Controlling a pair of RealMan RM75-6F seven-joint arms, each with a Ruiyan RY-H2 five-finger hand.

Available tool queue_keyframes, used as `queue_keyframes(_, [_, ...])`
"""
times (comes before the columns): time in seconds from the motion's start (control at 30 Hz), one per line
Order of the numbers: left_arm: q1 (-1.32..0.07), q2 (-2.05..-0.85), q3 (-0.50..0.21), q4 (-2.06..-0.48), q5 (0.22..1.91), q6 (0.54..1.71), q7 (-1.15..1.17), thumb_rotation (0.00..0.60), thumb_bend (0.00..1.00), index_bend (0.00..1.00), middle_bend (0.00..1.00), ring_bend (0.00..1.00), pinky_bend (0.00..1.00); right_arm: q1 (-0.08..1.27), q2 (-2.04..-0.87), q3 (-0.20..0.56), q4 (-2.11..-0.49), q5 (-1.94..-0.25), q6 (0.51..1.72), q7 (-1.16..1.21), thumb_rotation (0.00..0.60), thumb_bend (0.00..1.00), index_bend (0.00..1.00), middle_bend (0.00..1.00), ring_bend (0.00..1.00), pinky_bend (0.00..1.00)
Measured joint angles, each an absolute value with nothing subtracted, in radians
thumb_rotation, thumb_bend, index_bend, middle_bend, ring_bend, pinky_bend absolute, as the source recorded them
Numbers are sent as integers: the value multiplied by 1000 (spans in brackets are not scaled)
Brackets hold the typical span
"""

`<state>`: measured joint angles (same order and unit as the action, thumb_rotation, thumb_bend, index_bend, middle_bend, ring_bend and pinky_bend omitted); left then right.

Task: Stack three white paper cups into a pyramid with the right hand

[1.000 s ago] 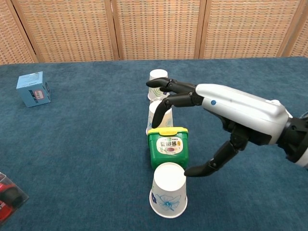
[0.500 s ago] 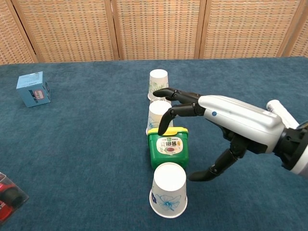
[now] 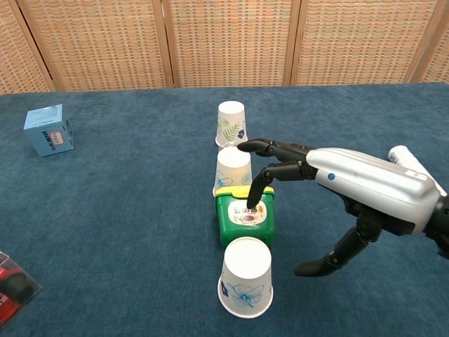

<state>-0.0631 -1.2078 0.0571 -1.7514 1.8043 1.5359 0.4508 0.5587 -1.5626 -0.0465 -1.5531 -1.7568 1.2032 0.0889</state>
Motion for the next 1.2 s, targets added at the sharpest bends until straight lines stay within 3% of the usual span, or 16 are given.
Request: queue_keyframes(1.2, [-57,-1202,54,-1753,1814,1546,443,600,206,0,0,0,0,585,-1627,-33,-1539,-1667,1095,49,600,131,308,0,0,0])
